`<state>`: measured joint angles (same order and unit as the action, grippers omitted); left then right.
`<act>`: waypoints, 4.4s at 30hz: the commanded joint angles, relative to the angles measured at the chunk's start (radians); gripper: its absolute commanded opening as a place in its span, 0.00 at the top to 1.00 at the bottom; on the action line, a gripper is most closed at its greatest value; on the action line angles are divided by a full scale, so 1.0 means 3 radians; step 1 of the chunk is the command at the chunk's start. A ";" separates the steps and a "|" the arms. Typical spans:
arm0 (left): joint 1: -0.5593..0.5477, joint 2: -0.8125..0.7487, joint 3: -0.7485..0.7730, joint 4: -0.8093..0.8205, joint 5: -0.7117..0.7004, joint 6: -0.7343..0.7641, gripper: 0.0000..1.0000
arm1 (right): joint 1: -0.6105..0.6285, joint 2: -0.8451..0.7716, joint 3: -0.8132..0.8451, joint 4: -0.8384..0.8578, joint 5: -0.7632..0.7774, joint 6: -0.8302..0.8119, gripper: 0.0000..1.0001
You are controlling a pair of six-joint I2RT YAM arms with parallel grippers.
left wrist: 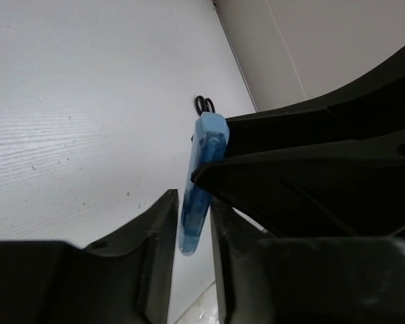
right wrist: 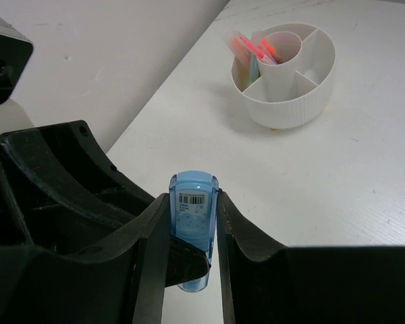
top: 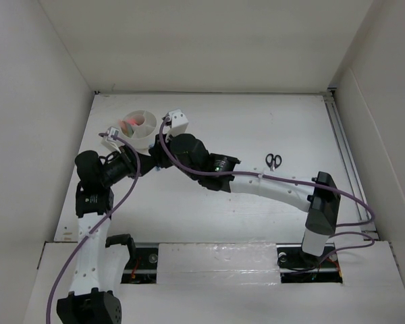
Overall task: Sort the stationery into containers
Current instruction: Pick up the pen from the center of the board, then place the pen in the storage box.
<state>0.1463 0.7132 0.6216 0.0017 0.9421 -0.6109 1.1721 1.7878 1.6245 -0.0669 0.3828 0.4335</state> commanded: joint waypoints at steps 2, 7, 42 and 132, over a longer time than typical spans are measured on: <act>0.0029 0.0016 0.0162 0.0419 -0.0164 -0.0009 0.86 | 0.0219 0.0187 0.0092 -0.0268 -0.0504 0.0068 1.00; 0.0029 -0.0020 0.0193 0.0353 -0.0281 0.0022 1.00 | 0.0281 0.0218 0.0062 -0.0268 -0.0580 0.0201 1.00; 0.0029 0.0618 0.0826 0.0536 -0.2316 -0.0224 1.00 | -0.0348 -0.1198 -0.1119 0.0085 -0.0223 0.0176 0.00; -0.1137 0.3047 0.2458 -0.0752 -0.2982 0.3611 1.00 | -0.1253 -0.2830 -0.2373 -0.0181 -0.1169 -0.0811 0.00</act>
<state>-0.1898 1.6371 1.2736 -0.2100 -0.0025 0.4740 0.8043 0.9447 0.9165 -0.1711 0.0441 0.2050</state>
